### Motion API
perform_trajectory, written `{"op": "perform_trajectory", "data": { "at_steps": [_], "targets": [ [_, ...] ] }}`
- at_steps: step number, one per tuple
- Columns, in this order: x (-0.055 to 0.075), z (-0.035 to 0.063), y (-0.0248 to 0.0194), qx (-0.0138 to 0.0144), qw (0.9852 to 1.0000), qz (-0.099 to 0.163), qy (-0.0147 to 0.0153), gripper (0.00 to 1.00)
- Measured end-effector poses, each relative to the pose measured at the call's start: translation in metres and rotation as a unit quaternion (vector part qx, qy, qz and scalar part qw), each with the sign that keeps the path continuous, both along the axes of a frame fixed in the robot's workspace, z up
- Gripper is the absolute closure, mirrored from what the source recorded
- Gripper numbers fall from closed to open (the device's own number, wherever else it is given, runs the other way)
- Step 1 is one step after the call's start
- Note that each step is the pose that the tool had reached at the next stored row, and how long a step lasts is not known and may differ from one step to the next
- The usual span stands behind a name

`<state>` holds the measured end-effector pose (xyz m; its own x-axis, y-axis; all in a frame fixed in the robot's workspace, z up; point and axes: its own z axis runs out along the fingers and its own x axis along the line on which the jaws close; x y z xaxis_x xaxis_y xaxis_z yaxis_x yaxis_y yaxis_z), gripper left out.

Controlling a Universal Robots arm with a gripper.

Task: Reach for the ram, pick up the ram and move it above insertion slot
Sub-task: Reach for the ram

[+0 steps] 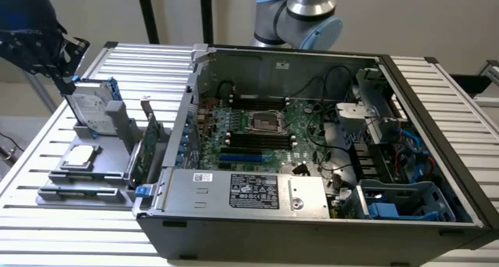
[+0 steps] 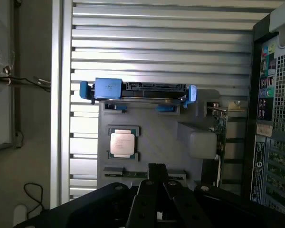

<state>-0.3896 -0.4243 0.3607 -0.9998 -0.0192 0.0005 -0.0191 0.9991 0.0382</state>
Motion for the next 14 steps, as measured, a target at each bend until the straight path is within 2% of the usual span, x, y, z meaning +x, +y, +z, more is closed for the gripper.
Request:
{"op": "perform_trajectory", "data": {
  "at_steps": [4, 14],
  "targets": [
    [0.000, 0.0001, -0.0015, -0.0002, 1.0000, 0.000, 0.0002, 0.89],
    [0.001, -0.0024, -0.0461, -0.0003, 1.0000, 0.000, 0.0000, 0.89]
  ]
}}
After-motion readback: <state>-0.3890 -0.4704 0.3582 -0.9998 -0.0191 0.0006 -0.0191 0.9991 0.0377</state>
